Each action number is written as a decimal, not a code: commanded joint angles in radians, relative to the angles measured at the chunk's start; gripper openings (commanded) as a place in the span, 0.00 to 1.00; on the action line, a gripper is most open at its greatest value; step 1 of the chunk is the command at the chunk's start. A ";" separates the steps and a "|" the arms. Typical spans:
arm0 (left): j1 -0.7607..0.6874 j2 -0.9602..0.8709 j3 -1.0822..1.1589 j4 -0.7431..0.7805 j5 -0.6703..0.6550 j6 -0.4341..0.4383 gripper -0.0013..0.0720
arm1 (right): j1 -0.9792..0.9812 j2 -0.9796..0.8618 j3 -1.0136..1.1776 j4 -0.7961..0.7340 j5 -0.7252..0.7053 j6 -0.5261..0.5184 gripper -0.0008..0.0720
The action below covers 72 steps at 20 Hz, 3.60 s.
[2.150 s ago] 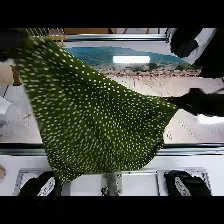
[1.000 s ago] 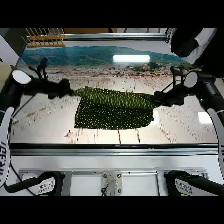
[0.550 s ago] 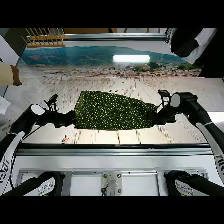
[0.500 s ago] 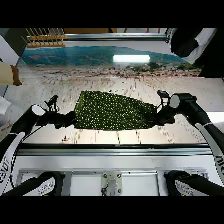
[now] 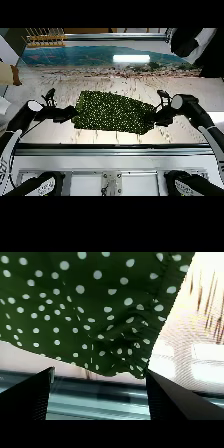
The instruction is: Fold the clothes and pants, and hang the long-sleeved shirts on hangers.
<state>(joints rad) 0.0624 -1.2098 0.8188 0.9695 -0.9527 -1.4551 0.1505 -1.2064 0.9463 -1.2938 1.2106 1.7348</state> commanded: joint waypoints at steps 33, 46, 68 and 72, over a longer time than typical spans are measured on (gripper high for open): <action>-0.328 0.224 -0.021 -0.004 -0.027 -0.177 0.02 | -0.390 -0.378 -0.093 0.720 -0.140 -0.886 1.00; -0.328 0.224 -0.021 -0.003 -0.027 -0.177 0.02 | -0.281 -0.390 -0.026 0.821 -0.151 -0.885 0.02; -0.328 0.224 -0.021 -0.003 -0.015 -0.177 0.02 | -1.238 0.158 -0.141 0.005 -0.220 -0.053 0.02; -0.328 0.224 -0.021 -0.002 -0.015 -0.177 0.02 | -1.238 0.254 -0.278 -0.025 -0.150 -0.054 0.02</action>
<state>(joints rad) -0.2653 -0.9852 0.7982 0.9661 -0.9691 -1.6321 -1.0805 -1.0203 0.7643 -1.2579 1.0019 1.6455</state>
